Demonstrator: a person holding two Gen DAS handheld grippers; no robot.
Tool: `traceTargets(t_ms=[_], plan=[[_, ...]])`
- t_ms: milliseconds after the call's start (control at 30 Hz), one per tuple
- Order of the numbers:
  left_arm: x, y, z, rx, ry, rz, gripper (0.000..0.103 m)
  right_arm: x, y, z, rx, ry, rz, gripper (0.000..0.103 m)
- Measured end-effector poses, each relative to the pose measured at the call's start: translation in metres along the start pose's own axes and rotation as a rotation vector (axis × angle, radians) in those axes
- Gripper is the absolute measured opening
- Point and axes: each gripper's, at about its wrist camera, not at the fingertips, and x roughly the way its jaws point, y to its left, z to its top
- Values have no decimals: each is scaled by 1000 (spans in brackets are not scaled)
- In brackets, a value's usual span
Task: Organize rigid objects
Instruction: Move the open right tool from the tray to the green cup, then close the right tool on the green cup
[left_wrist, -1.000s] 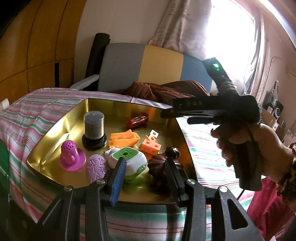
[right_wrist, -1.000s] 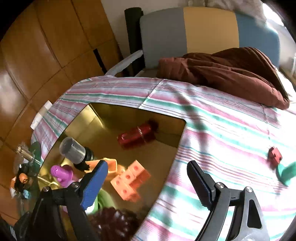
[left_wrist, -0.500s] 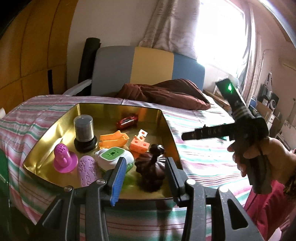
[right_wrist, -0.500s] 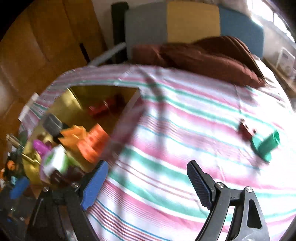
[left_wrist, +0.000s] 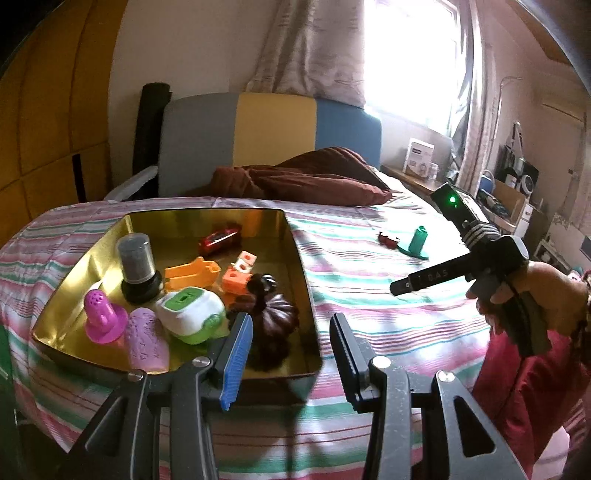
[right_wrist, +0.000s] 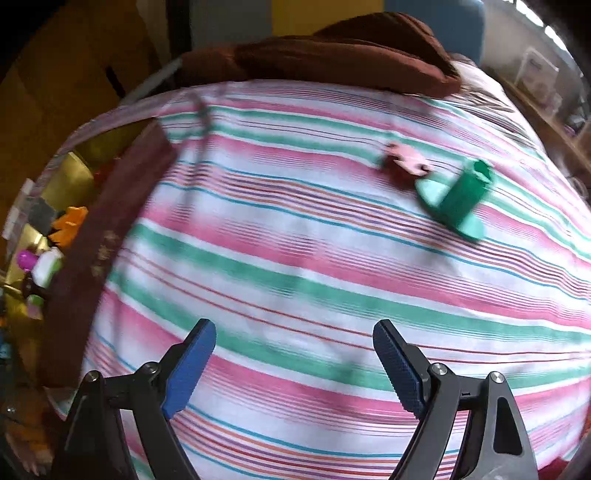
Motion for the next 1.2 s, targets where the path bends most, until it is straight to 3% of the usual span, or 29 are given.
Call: traceTargets(t_ms=[200,333,500,767,833,933,1067,1200], plan=[[1,-18,-2,39,13,-52,44,-9,-59,7,102,-50,-70,88],[4,-31,-1,70,29,-60,44,-16,-100,23,175,-144,-93,88],[10,-43,1,102,53,-64,44,-11,-120,44,199,-222,-90,87],[20,-60,1,142,91,-62,44,15,-117,59,173,-241,-36,71],[24,-63,2,144,101,-69,44,22,-118,60,180,-223,-22,53],[29,-68,5,143,112,-83,44,25,-123,60,210,-218,14,42],[38,-77,13,129,128,-107,44,20,-132,57,276,-217,65,35],[46,-85,24,113,137,-126,44,16,-136,57,303,-208,61,32]])
